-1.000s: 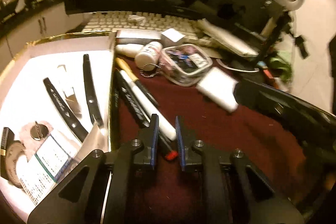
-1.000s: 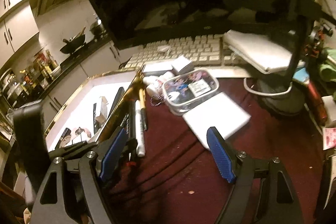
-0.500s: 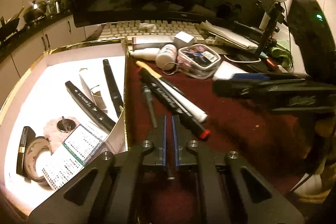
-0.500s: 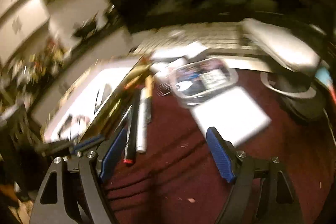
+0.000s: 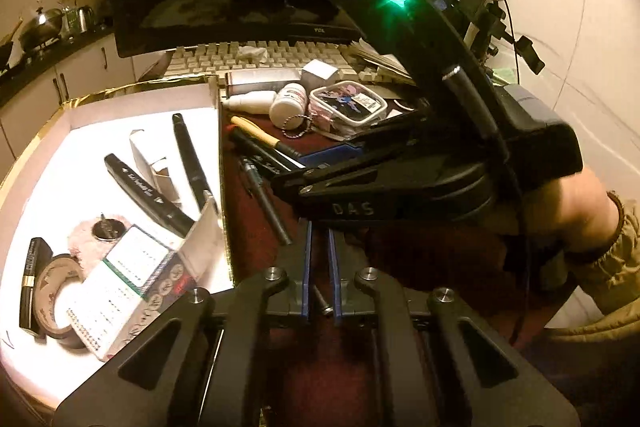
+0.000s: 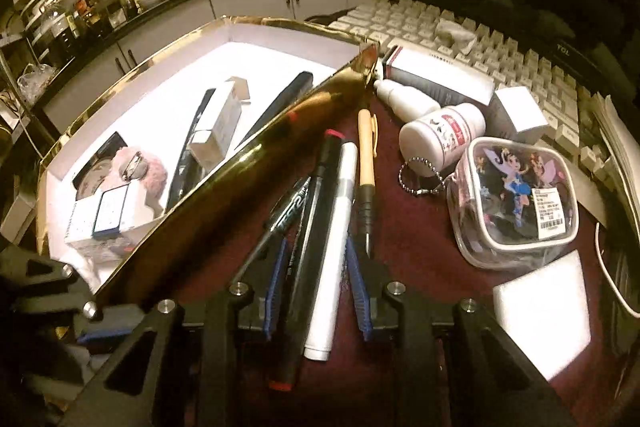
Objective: Organize objects
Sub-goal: 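Grasp the red-capped black marker with the right gripper beside the left gripper, then grasp the white marker with the left gripper while the right gripper holds the black marker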
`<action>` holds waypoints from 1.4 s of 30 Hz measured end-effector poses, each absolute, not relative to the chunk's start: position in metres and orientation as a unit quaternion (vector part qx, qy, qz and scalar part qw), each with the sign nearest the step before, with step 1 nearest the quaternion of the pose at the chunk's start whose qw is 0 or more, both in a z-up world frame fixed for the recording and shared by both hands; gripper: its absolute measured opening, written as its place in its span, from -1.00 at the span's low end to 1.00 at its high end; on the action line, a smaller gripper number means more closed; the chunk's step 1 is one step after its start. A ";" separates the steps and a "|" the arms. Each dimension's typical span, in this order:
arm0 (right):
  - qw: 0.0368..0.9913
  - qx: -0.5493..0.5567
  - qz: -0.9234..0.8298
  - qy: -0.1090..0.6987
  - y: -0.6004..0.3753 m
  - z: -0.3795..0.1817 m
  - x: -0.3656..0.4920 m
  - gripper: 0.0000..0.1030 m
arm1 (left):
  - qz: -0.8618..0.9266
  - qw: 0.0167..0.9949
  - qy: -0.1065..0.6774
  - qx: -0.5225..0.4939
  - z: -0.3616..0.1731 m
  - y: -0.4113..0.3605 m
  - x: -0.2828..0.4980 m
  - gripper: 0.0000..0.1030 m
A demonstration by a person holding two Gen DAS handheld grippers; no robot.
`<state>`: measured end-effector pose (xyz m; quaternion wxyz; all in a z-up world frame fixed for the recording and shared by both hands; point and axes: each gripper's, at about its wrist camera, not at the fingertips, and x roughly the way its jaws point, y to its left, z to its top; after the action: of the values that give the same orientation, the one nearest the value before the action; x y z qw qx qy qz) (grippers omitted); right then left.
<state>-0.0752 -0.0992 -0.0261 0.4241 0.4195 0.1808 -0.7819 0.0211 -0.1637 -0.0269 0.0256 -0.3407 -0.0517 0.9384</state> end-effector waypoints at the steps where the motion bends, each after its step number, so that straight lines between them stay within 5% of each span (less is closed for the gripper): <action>1: 0.422 0.417 -0.784 0.182 -0.098 -0.026 -0.075 -0.51 | 0.938 0.026 -0.051 -0.343 -0.027 -0.161 0.020 -0.72; 6: 0.411 0.417 -0.796 0.155 -0.067 -0.026 -0.074 -0.72 | 0.936 0.025 -0.043 -0.348 -0.025 -0.142 0.018 -0.29; 17: 0.354 0.461 -0.813 0.034 0.051 -0.026 -0.070 -0.71 | 0.928 0.009 -0.039 -0.370 -0.019 -0.104 -0.020 -0.29; 27: 0.319 0.464 -0.826 0.026 0.064 -0.029 -0.068 -0.71 | 0.880 -0.029 -0.129 -0.456 -0.036 -0.115 -0.096 -0.23; 42: 0.303 0.467 -0.827 0.079 0.044 -0.027 -0.082 -0.70 | 0.886 -0.036 -0.062 -0.459 -0.040 -0.117 -0.085 -0.63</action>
<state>-0.0815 0.0444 -0.0270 0.3034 0.4670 0.0791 -0.8268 -0.0849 -0.1173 -0.0395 -0.0364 -0.4590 -0.0619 0.8855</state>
